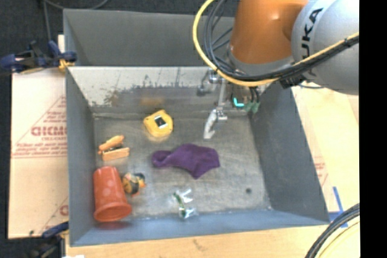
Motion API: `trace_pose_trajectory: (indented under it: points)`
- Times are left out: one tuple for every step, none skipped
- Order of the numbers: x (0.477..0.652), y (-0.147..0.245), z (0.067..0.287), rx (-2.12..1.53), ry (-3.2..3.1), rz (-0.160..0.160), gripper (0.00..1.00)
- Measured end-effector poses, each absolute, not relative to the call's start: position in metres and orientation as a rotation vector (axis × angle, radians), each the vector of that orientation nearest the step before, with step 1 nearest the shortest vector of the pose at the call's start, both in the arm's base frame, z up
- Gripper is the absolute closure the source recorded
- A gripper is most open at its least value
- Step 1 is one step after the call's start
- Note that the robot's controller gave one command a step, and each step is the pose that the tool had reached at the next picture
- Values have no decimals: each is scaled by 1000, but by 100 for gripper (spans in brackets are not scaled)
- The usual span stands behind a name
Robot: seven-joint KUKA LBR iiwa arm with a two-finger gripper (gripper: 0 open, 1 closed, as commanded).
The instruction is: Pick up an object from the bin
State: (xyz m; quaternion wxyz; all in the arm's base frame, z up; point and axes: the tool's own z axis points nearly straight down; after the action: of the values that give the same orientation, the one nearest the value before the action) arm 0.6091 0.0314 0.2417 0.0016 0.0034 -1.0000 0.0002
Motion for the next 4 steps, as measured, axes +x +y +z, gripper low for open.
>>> trace_pose_trajectory:
  points:
    - [611, 31, 246, 10, -3147, 0, 0]
    - [607, 30, 215, 124, -3149, 2, 0]
    - [583, 51, 144, 544, -3101, 1, 0]
    - [617, 39, 82, 912, -3015, 7, 100]
